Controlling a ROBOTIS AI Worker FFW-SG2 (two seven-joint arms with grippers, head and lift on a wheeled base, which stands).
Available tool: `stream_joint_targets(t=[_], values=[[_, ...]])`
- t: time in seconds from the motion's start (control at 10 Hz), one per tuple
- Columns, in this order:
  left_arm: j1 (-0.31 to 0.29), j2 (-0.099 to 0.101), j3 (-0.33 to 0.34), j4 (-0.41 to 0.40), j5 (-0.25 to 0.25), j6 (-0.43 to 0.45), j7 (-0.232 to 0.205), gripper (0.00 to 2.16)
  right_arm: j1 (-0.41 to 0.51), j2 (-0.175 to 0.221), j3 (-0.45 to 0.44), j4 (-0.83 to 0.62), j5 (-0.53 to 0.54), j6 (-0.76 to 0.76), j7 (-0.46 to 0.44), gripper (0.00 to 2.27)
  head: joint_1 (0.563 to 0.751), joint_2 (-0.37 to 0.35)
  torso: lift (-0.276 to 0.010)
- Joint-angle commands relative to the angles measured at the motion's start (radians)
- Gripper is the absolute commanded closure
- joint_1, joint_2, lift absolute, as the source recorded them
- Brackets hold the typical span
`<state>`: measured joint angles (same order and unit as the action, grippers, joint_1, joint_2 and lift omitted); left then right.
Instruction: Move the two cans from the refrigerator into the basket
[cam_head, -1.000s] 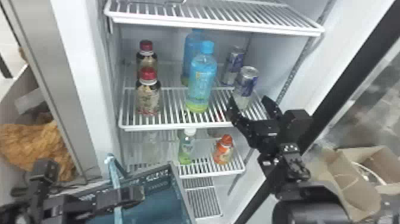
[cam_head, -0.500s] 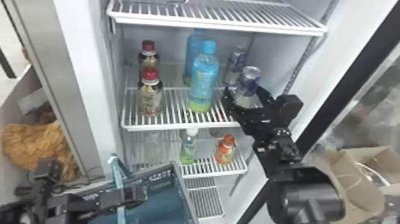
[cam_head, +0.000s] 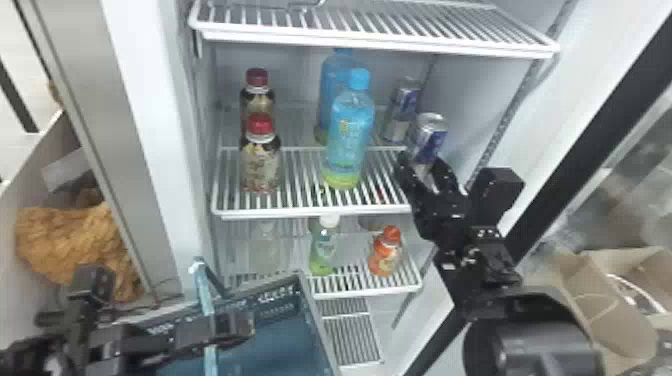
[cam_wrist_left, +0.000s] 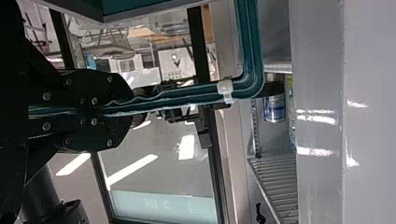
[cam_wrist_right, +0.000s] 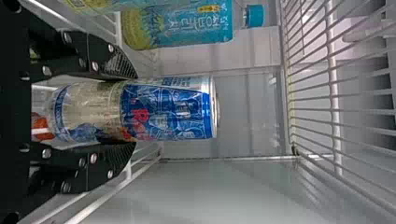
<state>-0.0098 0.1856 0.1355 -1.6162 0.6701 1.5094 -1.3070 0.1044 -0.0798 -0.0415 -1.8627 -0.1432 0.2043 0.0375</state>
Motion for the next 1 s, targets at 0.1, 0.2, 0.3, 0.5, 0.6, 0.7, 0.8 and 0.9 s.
stream_joint_targets(t=[0.1, 0.2, 0.3, 0.5, 0.6, 0.7, 0.8, 0.9], values=[[0.0, 0.0, -0.002, 0.0, -0.002, 0.0, 0.0, 1.19, 0.013, -0.014, -0.006, -0.026, 0.002, -0.003, 0.002, 1.28, 0.695, -0.217, -0.025], [0.0, -0.002, -0.002, 0.0, 0.0, 0.0, 0.0, 1.19, 0.026, -0.018, -0.006, -0.033, -0.008, -0.03, 0.001, 1.28, 0.695, -0.219, -0.025], [0.002, -0.002, -0.002, 0.0, 0.0, 0.0, 0.0, 1.19, 0.05, -0.023, -0.006, -0.068, -0.008, -0.03, 0.002, 1.28, 0.695, -0.221, -0.025], [0.002, -0.003, 0.0, -0.002, 0.0, 0.0, 0.0, 1.19, 0.126, -0.028, -0.014, -0.171, -0.038, -0.03, 0.001, 1.28, 0.695, -0.224, -0.025], [0.005, -0.003, 0.002, 0.0, 0.0, 0.0, 0.0, 1.19, 0.17, -0.029, -0.016, -0.222, -0.054, -0.023, 0.002, 1.28, 0.695, -0.224, -0.025], [0.005, -0.005, 0.002, 0.0, 0.0, 0.0, 0.0, 1.19, 0.227, -0.031, -0.018, -0.298, -0.076, 0.019, 0.002, 1.28, 0.695, -0.226, -0.025], [0.005, -0.005, 0.002, -0.002, 0.0, 0.0, 0.0, 1.19, 0.274, -0.034, -0.018, -0.35, -0.104, 0.024, 0.002, 1.28, 0.695, -0.226, -0.025], [0.005, -0.005, 0.002, 0.0, 0.0, 0.0, 0.0, 1.19, 0.315, -0.034, -0.022, -0.392, -0.116, 0.029, 0.002, 1.28, 0.695, -0.223, -0.025]])
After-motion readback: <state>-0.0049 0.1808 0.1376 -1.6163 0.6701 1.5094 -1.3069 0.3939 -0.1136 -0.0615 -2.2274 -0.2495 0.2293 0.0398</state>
